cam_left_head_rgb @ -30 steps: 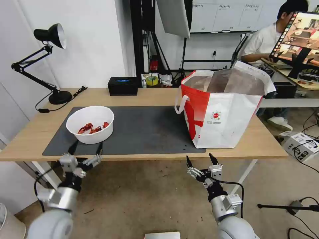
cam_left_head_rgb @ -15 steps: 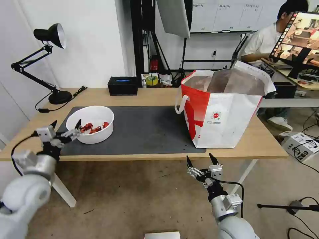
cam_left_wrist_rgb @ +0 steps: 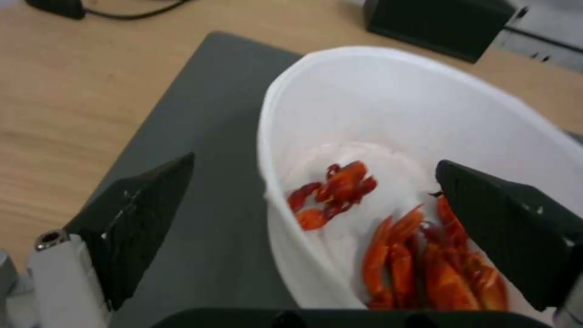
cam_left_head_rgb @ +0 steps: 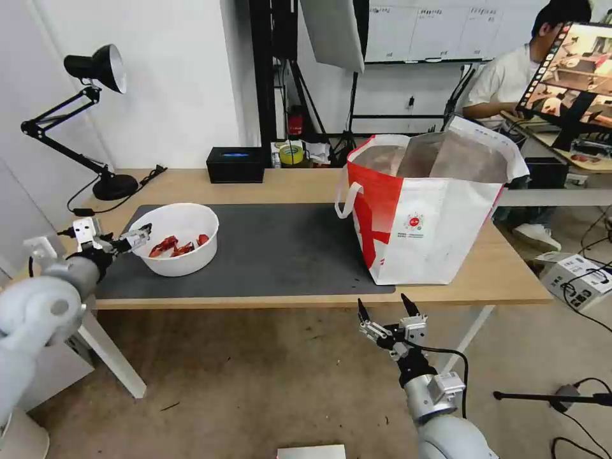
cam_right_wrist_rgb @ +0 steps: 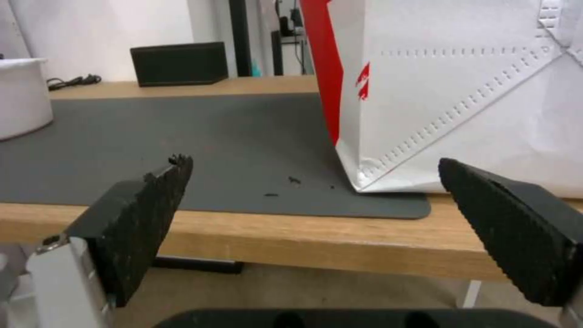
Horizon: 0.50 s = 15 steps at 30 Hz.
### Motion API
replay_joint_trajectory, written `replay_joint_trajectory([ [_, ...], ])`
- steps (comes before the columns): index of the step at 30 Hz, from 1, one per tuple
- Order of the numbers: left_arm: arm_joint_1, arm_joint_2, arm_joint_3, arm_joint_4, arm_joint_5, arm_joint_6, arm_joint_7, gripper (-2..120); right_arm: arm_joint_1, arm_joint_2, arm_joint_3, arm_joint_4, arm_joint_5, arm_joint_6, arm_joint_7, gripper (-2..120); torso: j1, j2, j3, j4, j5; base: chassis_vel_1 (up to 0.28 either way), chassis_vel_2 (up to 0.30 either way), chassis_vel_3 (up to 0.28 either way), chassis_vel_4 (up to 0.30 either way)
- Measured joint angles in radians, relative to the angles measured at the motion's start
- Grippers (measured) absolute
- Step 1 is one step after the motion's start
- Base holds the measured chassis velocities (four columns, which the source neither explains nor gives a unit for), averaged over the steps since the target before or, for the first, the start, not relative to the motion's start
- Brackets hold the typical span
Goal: Pick up the trash from the table and place it into the takeout bag.
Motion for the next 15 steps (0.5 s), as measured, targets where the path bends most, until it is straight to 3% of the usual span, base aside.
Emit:
replay_joint_trajectory([
  [3, -0.048, 0.001, 0.033, 0.031, -0.022, 0.059, -0.048, 100, 0.0, 0.0, 0.0, 0.0, 0.0, 0.0, 0.0, 100, 0.0, 0.0, 0.0, 0.0001, -0.0002, 0.0, 0.0, 0.0, 0.0],
  [9, -0.061, 0.001, 0.043, 0.039, -0.033, 0.072, -0.059, 100, 0.0, 0.0, 0.0, 0.0, 0.0, 0.0, 0.0, 100, 0.0, 0.0, 0.0, 0.0, 0.0001, 0.0, 0.0, 0.0, 0.0],
  [15, -0.137, -0.011, 0.104, 0.079, -0.11, 0.143, -0.12, 100, 0.0, 0.0, 0.0, 0.0, 0.0, 0.0, 0.0, 100, 0.0, 0.0, 0.0, 0.0, 0.0, 0.0, 0.0, 0.0, 0.0],
])
